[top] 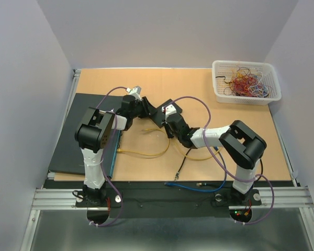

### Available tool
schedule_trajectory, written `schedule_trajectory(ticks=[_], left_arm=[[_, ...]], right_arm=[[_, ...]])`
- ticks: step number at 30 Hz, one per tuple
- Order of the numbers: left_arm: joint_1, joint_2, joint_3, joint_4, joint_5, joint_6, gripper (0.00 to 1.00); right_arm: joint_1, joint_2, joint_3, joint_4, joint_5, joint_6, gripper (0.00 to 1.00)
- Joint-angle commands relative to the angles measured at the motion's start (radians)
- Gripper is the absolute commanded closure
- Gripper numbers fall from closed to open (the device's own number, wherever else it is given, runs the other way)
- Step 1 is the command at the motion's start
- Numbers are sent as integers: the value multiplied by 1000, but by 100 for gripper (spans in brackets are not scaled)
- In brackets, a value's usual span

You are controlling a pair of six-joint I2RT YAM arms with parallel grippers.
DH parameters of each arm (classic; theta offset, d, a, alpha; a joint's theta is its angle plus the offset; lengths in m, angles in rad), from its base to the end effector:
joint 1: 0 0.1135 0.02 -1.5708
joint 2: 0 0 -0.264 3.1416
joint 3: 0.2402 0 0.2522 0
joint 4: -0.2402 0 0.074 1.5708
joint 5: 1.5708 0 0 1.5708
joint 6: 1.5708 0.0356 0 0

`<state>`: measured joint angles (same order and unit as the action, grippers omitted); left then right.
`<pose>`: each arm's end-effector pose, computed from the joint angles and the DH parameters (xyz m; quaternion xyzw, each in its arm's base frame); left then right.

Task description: Insert the plug into the switch port

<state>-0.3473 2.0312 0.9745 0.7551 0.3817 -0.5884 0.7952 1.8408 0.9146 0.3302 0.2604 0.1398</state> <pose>0.3831 -0.1528 0.1344 0.0166 0.7985 -0.3989 0.4506 0.2693 0.2615 0.1473 -0.2244 0.8490 0.1069 0.4662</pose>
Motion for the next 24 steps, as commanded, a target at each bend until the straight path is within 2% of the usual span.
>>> schedule_trajectory(ticks=[1, 13, 18, 24], left_arm=[[-28, -6, -25, -33, 36, 7, 49], [-30, 0, -49, 1, 124, 41, 49], [-29, 17, -63, 33, 233, 90, 50], [-30, 15, -76, 36, 278, 119, 51]], right_arm=[[19, 0, 4, 179, -13, -31, 99], [22, 31, -94, 392, -6, -109, 100], [22, 54, -102, 421, -35, -162, 100], [21, 58, -99, 431, -95, -210, 99]])
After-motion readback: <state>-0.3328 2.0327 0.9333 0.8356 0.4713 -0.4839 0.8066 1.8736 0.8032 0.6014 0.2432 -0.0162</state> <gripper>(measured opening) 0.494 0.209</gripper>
